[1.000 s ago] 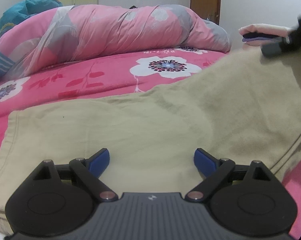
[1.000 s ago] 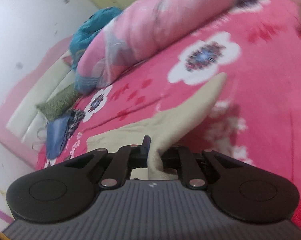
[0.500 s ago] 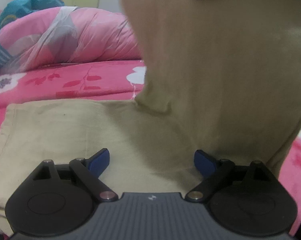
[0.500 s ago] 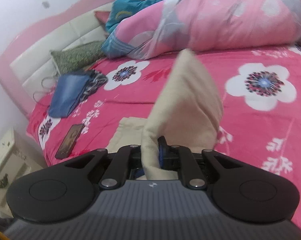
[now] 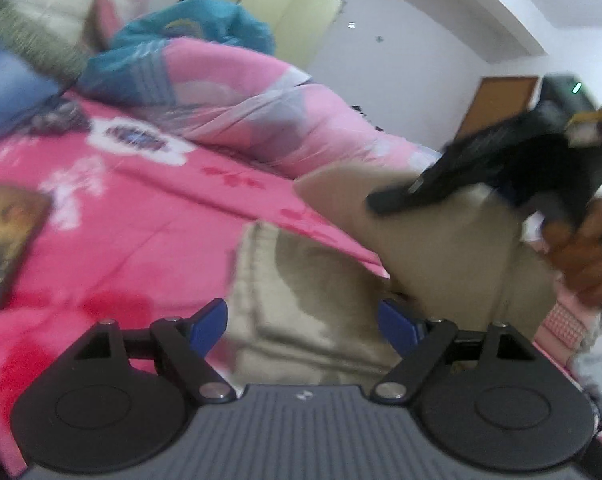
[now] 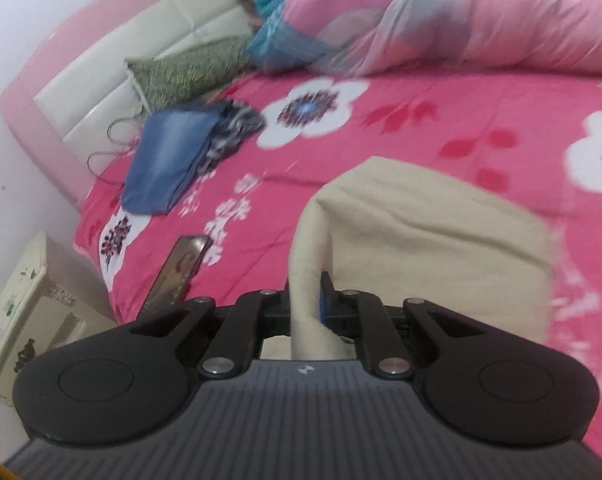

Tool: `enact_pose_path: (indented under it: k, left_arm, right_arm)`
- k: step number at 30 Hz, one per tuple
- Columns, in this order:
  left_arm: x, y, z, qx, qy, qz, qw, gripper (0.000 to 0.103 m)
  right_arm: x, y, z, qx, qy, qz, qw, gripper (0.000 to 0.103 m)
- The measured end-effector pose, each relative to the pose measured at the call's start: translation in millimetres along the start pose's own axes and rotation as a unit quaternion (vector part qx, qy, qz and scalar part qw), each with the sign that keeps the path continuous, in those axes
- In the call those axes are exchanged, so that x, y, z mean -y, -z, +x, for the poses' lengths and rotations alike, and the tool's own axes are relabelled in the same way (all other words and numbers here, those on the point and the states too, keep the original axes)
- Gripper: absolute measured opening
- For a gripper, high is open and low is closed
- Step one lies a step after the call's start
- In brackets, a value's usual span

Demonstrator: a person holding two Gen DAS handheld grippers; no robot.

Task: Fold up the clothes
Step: 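Lift the khaki trouser end with the right gripper and fold it over, then open the right gripper and release the folded khaki trousers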

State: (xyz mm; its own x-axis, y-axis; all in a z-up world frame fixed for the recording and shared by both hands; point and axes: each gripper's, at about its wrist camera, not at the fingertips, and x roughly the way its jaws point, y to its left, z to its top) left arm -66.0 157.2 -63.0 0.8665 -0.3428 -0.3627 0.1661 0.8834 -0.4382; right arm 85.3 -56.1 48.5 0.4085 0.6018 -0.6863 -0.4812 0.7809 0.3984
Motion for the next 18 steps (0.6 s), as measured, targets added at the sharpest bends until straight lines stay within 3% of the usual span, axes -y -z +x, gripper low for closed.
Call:
enact_pose_path:
  k: [2, 3, 4, 6, 7, 10, 12, 15, 18]
  left_arm:
    - [-12, 1, -2, -0.004, 0.003, -0.018, 0.9998, 0.080]
    - [-17, 1, -3, -0.007, 0.004, -0.027, 0.9996, 0.079]
    - [-23, 1, -4, -0.009, 0.005, -0.035, 0.9993, 0.079]
    - [-23, -2, -8, -0.007, 0.013, -0.033, 0.9993, 0.079]
    - [-23, -3, -11, -0.006, 0.017, -0.032, 0.9993, 0.080]
    - [-26, -4, -15, -0.004, 0.024, -0.043, 0.9988, 0.080]
    - [-32, -6, -15, 0.000, 0.033, -0.064, 0.9974, 0.080]
    - [-41, -8, -21, 0.011, 0.056, -0.105, 0.9928, 0.080]
    - [-51, -15, -23, 0.021, 0.076, -0.139, 0.9872, 0.080]
  right_arm:
    - [-8, 9, 37, -0.025, 0.008, -0.004, 1.000, 0.013]
    - [-9, 11, 48, -0.028, 0.000, 0.006, 1.000, 0.019]
    - [-10, 13, 59, -0.032, -0.009, 0.015, 0.999, 0.033]
    - [-12, 17, 76, -0.034, -0.031, 0.033, 0.998, 0.048]
    - [-14, 15, 70, -0.016, -0.062, 0.041, 0.997, 0.050]
    - [-16, 8, 45, 0.040, -0.160, 0.061, 0.984, 0.051]
    - [-13, 5, 20, 0.080, -0.200, 0.065, 0.974, 0.053]
    - [-1, 12, -22, 0.142, -0.214, 0.060, 0.965, 0.056]
    - [15, 37, -57, 0.173, -0.165, 0.039, 0.970, 0.056]
